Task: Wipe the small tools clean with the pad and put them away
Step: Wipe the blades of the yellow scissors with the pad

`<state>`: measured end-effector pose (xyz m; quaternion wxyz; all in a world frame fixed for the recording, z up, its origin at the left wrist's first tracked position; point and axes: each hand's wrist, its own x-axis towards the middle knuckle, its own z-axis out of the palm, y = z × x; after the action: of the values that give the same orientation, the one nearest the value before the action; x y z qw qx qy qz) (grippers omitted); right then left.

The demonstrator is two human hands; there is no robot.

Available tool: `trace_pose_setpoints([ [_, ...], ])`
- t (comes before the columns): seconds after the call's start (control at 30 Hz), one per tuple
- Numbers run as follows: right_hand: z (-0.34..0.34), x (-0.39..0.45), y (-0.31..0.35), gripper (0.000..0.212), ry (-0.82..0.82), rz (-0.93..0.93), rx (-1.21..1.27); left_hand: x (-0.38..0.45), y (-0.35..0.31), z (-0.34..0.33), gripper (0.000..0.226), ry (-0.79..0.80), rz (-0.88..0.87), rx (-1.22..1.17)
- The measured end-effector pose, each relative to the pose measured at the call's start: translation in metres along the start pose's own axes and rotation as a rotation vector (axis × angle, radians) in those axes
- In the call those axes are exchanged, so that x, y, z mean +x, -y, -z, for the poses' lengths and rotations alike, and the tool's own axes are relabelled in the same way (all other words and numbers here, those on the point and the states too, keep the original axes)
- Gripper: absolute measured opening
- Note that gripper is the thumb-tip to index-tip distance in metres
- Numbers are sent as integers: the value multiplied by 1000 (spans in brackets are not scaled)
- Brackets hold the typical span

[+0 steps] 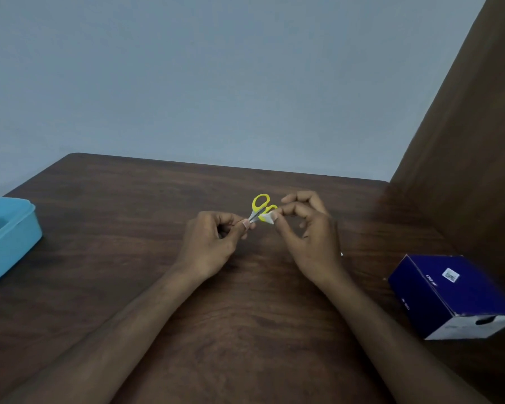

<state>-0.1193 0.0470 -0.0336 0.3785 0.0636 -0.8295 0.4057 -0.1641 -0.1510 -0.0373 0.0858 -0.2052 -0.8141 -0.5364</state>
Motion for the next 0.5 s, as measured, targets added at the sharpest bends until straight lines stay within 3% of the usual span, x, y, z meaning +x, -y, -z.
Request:
trace_pose_setpoints([
  [0.23, -11, -4, 14, 4, -277, -505, 446, 0, -4, -1, 14, -94, -4, -102],
  [0.4, -23, -13, 38, 27, -136, -698, 700, -7, -7, -3, 8, -15, -121, 53],
  [0.5, -25, -16, 45, 30, -102, -794, 754, -10, -7, -3, 7, -31, -149, 142],
])
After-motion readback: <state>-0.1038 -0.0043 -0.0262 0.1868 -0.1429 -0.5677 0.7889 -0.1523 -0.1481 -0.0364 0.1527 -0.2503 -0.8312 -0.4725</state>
